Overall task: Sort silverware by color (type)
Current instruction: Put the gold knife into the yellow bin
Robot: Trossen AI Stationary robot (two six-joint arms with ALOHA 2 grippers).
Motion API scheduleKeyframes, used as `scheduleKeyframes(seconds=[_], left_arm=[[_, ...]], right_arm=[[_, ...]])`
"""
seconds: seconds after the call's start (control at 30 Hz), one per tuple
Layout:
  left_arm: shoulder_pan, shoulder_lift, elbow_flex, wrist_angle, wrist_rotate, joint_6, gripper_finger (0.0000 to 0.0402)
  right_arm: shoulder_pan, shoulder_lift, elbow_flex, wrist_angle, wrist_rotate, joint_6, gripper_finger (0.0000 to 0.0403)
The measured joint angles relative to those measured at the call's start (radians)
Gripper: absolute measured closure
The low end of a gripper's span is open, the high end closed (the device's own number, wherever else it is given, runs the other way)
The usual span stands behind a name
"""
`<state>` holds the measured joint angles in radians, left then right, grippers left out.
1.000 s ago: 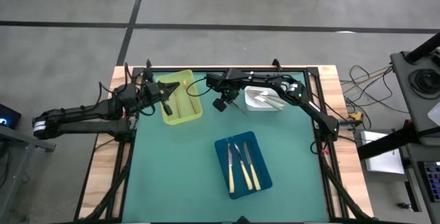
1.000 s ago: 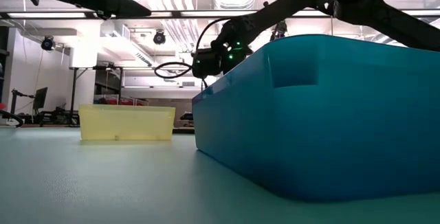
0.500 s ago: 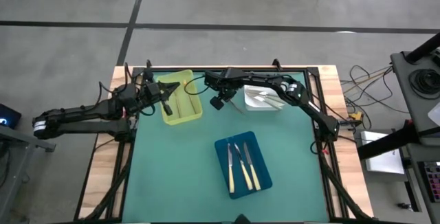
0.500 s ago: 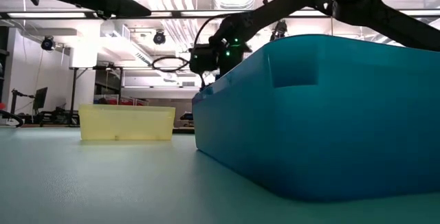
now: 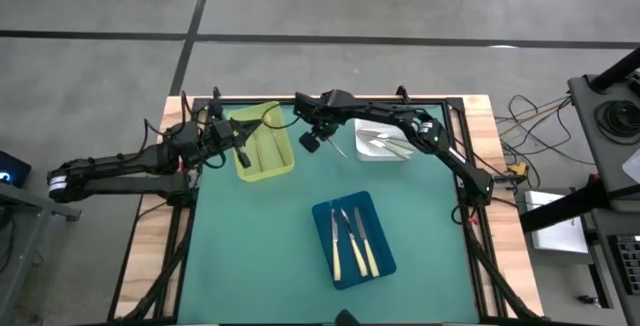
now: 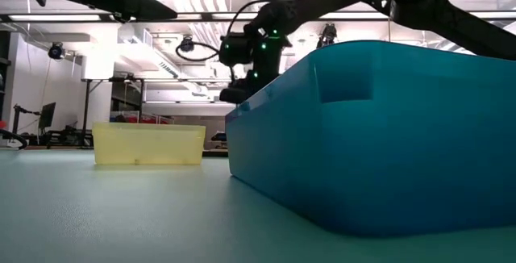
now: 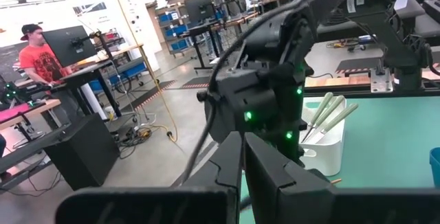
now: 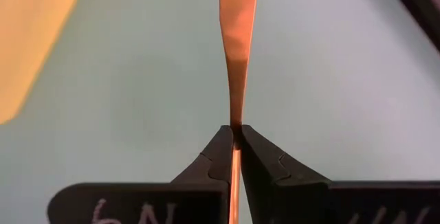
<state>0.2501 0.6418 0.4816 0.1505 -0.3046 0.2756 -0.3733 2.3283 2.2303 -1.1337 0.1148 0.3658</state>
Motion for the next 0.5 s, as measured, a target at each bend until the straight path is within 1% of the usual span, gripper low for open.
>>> scheduleKeyframes(seconds=[0.37, 0.5], left_arm=[[0.0, 0.0, 0.0, 0.006, 0.0, 0.0, 0.0402], [0.0, -0.001, 0.0, 0.006, 0.0, 0.0, 0.0402]], right_arm=[[0.006, -0.002, 0.122, -0.02, -0.017, 0.027, 0.0394], [0.023, -0.012, 0.125, 0.029, -0.018, 0.015, 0.0394]])
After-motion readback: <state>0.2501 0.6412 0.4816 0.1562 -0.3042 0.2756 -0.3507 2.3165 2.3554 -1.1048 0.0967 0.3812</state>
